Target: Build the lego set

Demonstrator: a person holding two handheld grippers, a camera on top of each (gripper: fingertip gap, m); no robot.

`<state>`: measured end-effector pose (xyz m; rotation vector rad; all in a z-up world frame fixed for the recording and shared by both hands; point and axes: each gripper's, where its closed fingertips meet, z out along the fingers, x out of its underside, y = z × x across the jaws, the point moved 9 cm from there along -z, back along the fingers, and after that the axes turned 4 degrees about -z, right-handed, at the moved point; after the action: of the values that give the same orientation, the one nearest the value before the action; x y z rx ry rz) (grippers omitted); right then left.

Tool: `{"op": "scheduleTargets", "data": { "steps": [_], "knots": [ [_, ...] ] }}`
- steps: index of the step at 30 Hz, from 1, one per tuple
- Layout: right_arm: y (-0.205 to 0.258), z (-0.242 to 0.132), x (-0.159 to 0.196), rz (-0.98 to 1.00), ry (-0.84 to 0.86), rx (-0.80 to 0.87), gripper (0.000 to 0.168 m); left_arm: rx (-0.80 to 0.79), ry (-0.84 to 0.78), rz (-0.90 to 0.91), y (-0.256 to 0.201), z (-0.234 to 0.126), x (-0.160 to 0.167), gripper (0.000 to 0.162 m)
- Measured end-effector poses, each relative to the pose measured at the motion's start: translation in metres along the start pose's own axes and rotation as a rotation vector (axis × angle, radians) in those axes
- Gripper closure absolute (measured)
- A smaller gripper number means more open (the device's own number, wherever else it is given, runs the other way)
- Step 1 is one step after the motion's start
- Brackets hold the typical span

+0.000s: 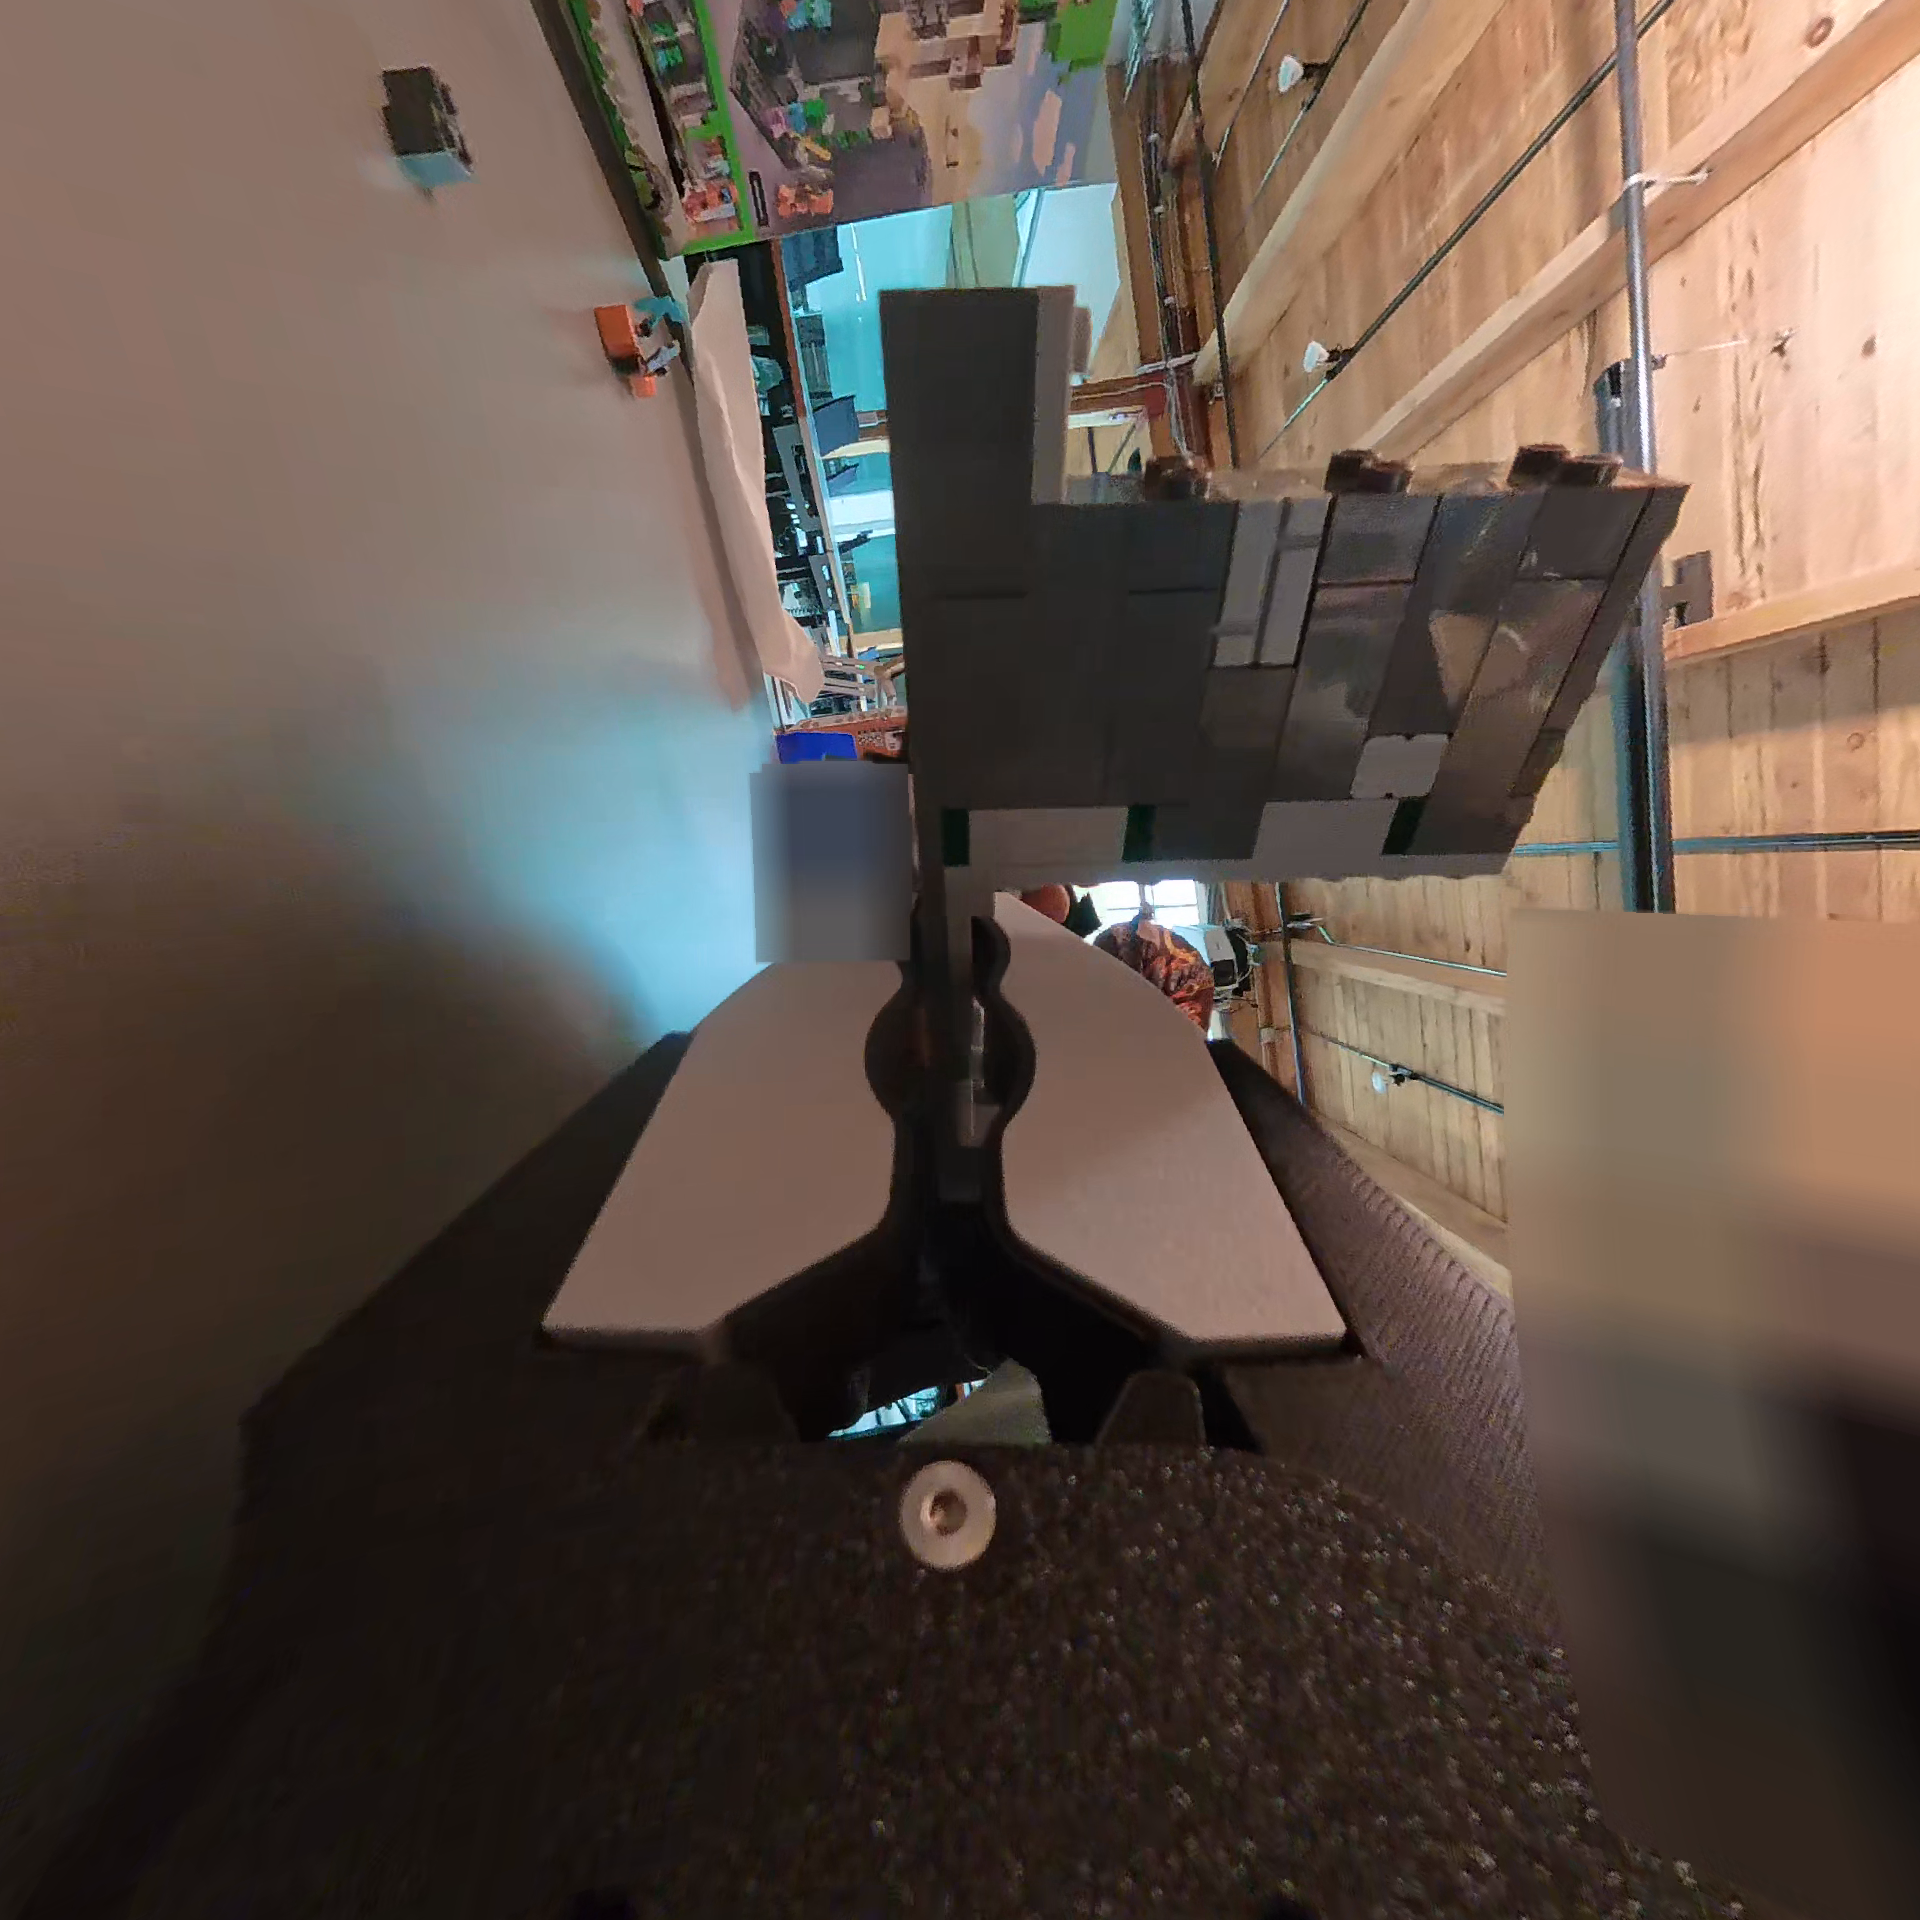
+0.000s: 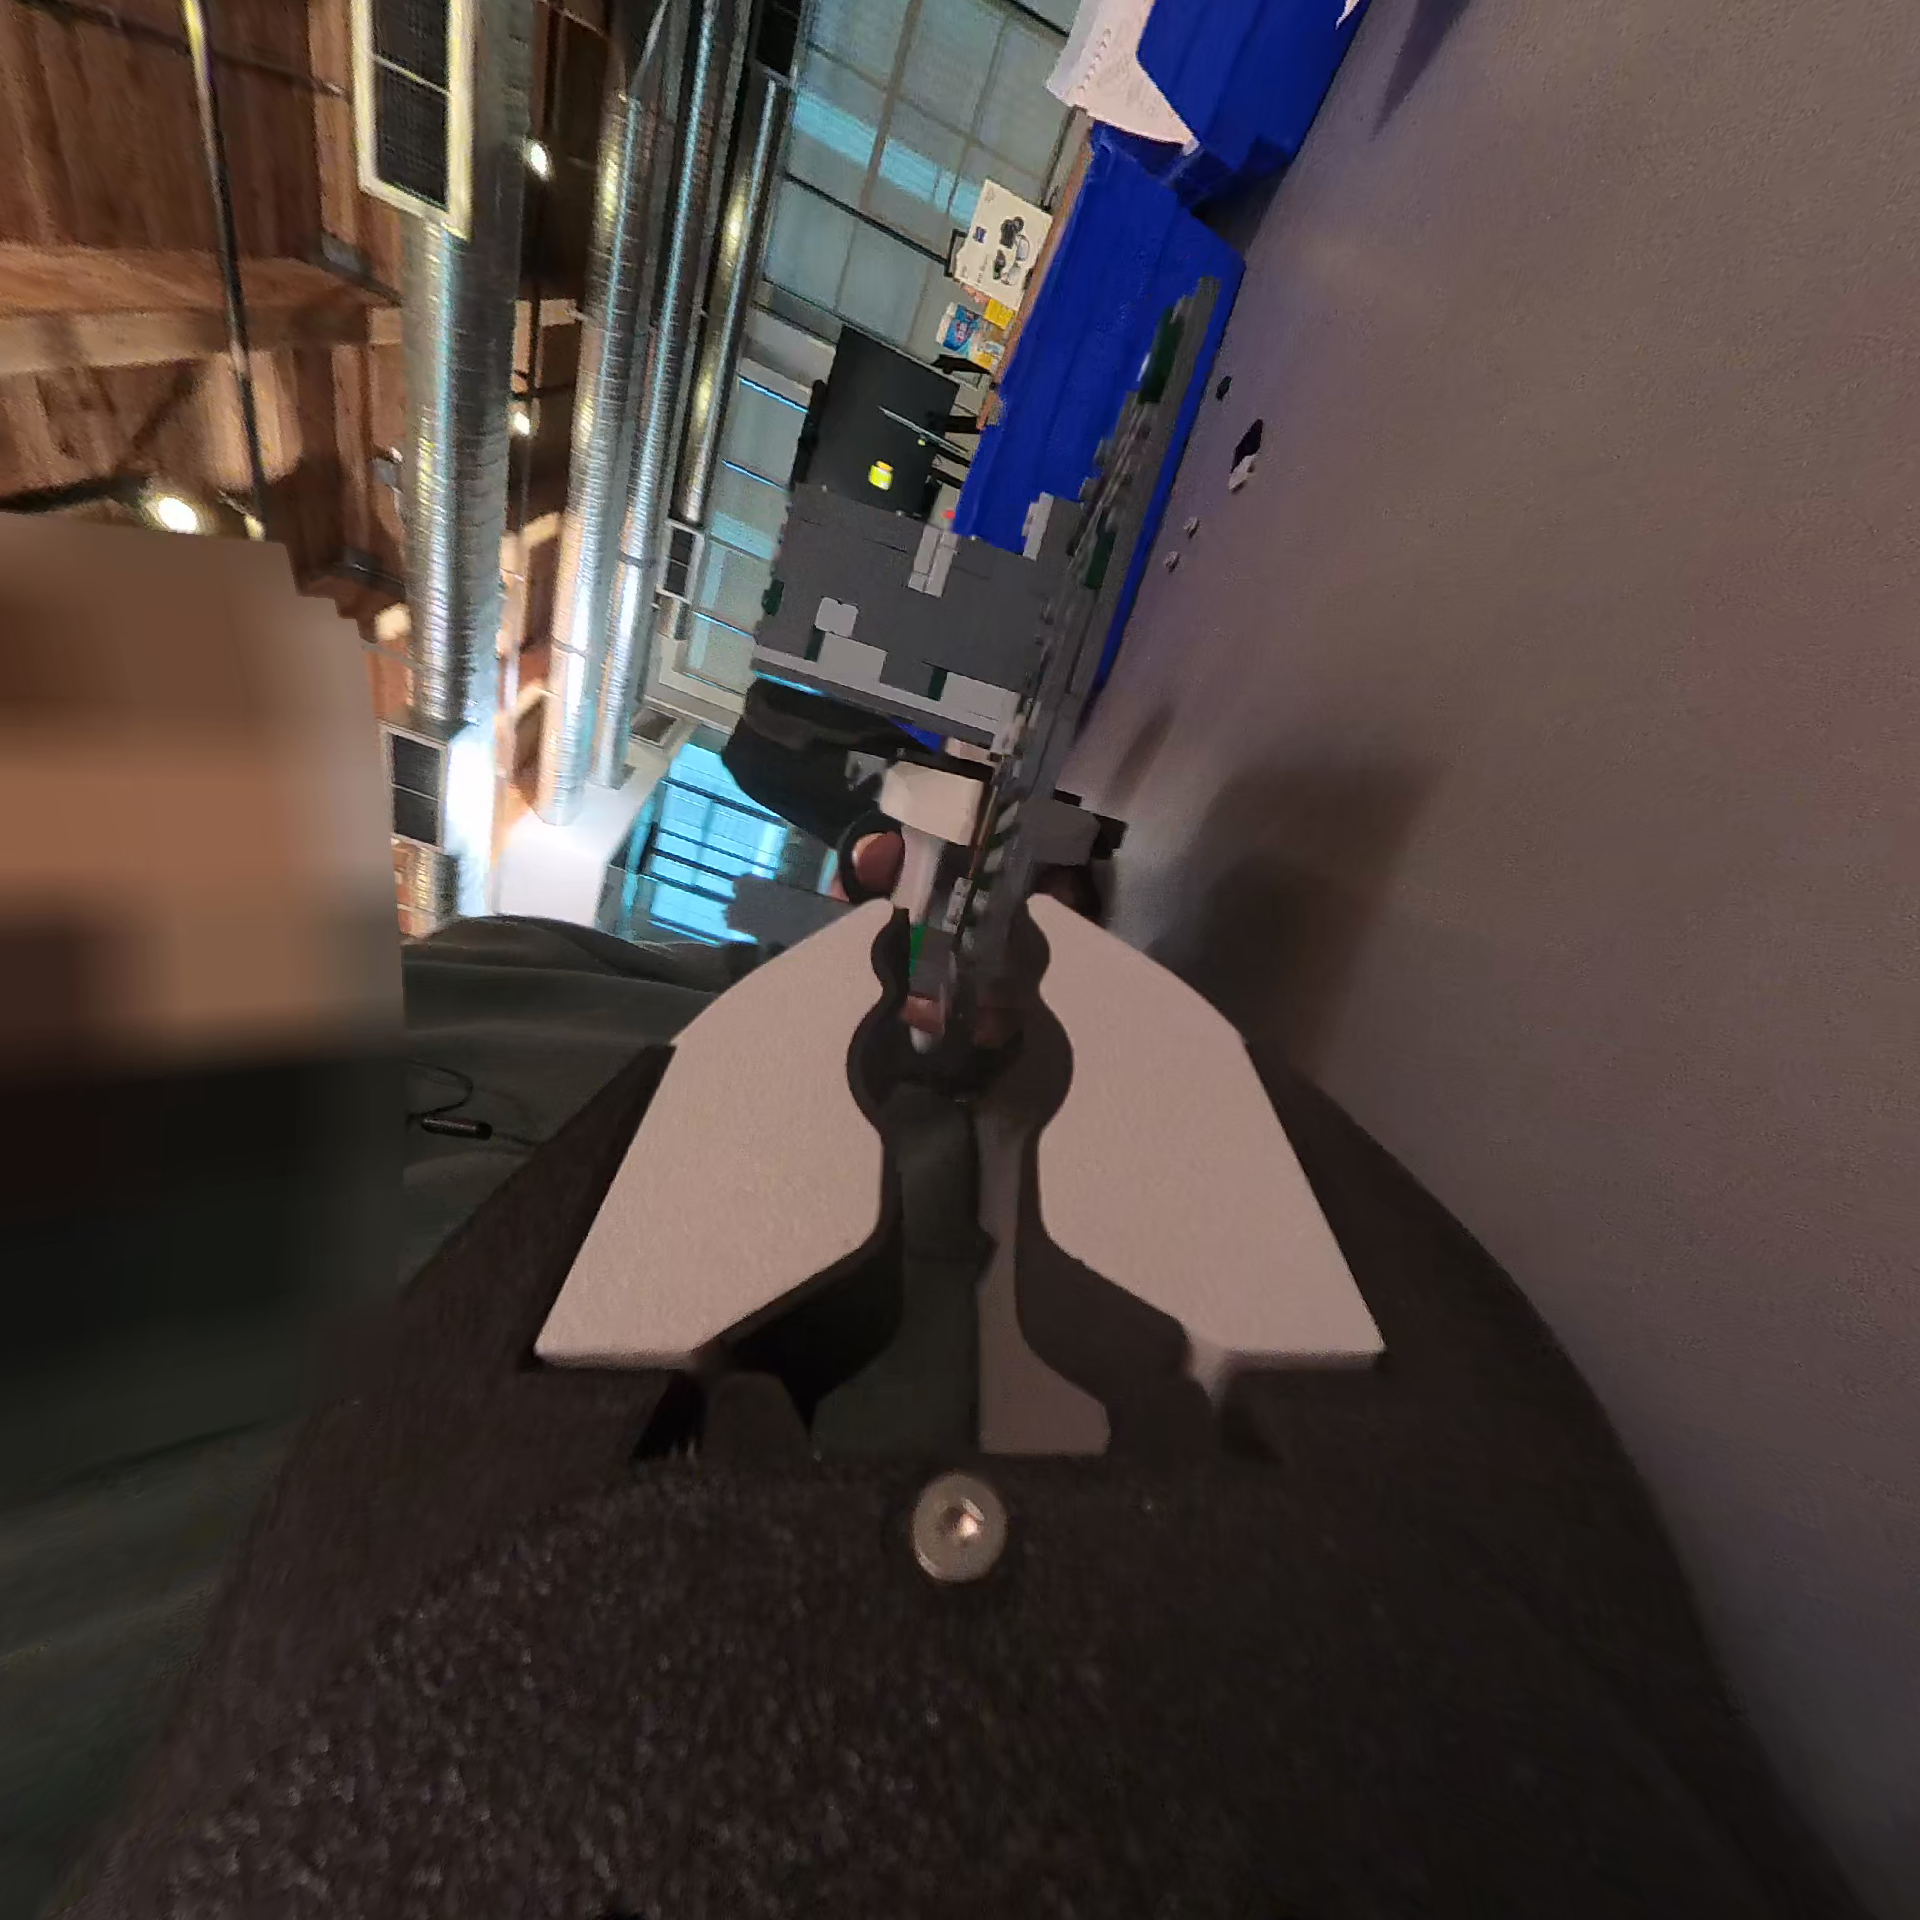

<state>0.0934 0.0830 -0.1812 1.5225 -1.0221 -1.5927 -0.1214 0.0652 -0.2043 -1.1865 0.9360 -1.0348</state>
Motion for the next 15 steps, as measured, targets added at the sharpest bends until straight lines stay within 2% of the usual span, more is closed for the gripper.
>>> {"op": "scheduleTargets", "data": {
  "steps": [3, 5, 9, 12, 15],
  "knots": [
    [0.004, -0.014, -0.002, -0.147, 0.025, 0.069, 0.152, -0.019, -0.007, 0.008, 0.002, -0.002, -0.002, 0.155],
    [0.011, -0.026, -0.003, -0.316, 0.071, 0.135, 0.154, -0.049, -0.016, 0.036, 0.005, -0.005, -0.005, 0.156],
    [0.020, -0.030, 0.013, -0.581, 0.337, 0.384, 0.154, -0.117, -0.035, 0.117, 0.008, -0.010, -0.011, 0.155],
    [0.021, -0.008, 0.036, -0.578, 0.478, 0.545, 0.152, -0.138, -0.059, 0.140, 0.009, -0.012, -0.014, 0.155],
    [0.020, 0.016, 0.054, -0.528, 0.514, 0.667, 0.151, -0.141, -0.075, 0.144, 0.010, -0.013, -0.015, 0.156]
  ]
}}
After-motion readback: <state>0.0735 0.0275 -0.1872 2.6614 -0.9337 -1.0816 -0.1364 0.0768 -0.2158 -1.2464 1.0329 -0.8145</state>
